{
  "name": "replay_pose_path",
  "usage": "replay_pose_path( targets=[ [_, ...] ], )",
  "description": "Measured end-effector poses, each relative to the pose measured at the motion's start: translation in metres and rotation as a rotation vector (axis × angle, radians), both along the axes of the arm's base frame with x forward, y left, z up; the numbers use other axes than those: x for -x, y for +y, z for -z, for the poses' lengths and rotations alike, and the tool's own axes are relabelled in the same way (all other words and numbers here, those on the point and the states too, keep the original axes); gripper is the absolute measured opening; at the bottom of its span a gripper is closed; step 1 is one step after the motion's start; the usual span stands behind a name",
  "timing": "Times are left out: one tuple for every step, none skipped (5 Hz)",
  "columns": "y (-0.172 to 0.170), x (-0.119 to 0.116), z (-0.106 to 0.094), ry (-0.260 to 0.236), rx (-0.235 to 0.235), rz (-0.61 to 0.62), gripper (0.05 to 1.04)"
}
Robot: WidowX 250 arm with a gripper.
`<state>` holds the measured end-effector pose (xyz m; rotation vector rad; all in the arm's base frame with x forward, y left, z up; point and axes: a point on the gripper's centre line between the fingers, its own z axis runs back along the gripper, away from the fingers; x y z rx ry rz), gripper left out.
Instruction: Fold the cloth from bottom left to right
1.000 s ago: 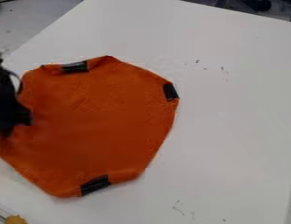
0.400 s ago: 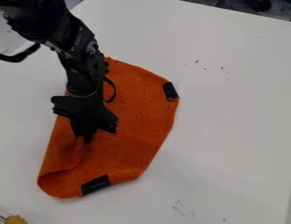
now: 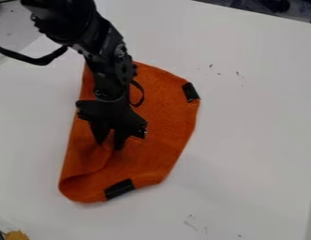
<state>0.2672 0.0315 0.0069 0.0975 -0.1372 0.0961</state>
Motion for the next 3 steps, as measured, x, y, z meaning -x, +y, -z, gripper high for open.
replay_pose_path(
  targets=[
    [-0.017, -0.001, -0.015, 0.008, -0.033, 0.012, 0.859],
    [-0.032, -0.006, -0.034, -0.020, -0.040, 0.000, 1.019],
    [-0.056, -0.008, -0.045, -0.063, -0.045, 0.008, 1.011]
  ],
)
